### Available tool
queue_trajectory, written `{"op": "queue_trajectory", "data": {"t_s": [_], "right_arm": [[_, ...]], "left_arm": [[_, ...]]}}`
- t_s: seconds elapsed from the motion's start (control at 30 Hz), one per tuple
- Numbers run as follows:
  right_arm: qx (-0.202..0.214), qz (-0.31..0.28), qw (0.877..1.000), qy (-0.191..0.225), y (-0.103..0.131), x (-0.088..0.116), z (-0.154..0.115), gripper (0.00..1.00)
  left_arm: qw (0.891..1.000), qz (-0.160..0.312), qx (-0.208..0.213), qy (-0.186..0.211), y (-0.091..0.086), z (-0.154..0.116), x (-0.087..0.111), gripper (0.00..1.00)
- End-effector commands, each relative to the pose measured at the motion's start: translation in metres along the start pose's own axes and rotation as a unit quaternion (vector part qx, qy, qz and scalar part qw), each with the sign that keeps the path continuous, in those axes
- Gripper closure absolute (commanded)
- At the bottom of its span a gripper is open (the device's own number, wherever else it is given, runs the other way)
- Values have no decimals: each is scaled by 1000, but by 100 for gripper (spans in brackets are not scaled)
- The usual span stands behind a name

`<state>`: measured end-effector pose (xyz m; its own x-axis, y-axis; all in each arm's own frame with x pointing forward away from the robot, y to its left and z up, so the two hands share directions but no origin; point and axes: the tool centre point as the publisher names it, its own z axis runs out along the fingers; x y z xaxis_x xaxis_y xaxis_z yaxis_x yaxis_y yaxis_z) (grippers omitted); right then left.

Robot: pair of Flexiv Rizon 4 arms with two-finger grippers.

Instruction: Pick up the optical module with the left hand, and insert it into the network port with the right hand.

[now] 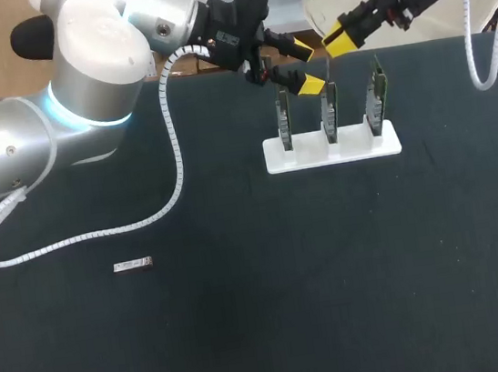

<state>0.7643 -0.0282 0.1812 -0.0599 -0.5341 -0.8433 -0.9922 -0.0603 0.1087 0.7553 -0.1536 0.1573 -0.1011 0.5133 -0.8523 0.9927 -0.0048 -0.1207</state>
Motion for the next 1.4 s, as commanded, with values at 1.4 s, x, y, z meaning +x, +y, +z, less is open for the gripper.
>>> {"op": "queue_trajectory", "data": {"t_s": [1.4], "right_arm": [[12,-25,1000,13,-5,2,3,100]], "left_arm": [[1000,-1,1,2,1,1,-1,0]]}}
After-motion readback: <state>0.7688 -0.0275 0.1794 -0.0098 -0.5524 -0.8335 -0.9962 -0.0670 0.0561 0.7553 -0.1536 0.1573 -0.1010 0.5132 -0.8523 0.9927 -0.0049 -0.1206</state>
